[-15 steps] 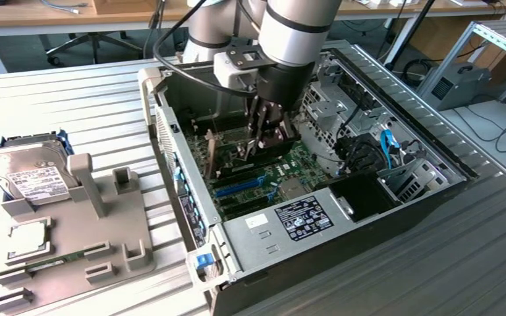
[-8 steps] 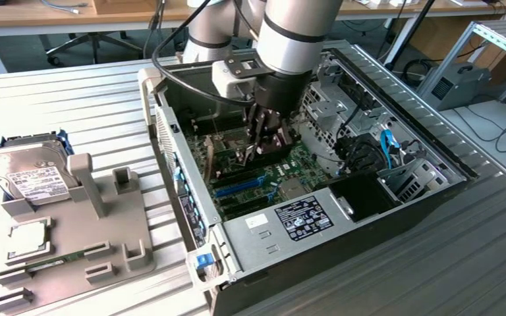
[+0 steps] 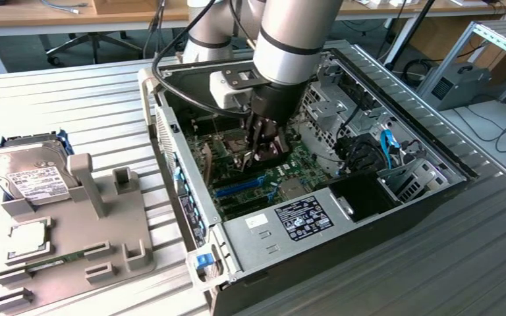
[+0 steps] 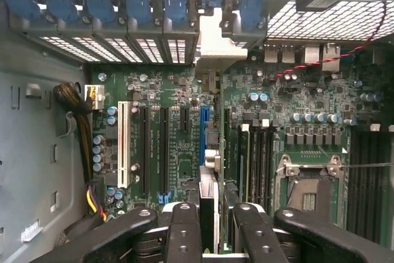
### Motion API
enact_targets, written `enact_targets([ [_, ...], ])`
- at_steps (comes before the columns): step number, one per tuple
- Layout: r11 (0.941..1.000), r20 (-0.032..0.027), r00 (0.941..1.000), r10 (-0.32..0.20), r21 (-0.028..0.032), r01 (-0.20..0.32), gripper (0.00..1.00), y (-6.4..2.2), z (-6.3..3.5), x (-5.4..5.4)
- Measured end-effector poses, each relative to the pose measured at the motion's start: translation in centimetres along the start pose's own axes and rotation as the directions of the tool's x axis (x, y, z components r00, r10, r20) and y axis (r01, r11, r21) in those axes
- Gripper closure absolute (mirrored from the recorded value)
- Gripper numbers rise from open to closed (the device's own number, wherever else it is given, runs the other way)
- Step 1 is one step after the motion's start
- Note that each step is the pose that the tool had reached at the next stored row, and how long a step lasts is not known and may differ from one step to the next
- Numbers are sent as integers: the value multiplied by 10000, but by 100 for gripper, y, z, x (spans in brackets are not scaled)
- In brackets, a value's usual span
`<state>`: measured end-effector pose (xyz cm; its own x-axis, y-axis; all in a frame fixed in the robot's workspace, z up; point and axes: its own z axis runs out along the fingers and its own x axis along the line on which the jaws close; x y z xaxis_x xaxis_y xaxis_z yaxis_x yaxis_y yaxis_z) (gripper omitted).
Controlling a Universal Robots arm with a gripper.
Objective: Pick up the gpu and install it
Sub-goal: 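Insert the gpu into the slot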
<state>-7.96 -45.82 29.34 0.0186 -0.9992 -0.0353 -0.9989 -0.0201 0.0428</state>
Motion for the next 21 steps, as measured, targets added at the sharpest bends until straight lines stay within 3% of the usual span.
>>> enact_targets([
  [18, 10000, -45, 10000, 3, 0, -3, 74, 58, 211, 39],
  [21, 10000, -45, 10000, 1, 0, -1, 74, 99, 232, 45],
])
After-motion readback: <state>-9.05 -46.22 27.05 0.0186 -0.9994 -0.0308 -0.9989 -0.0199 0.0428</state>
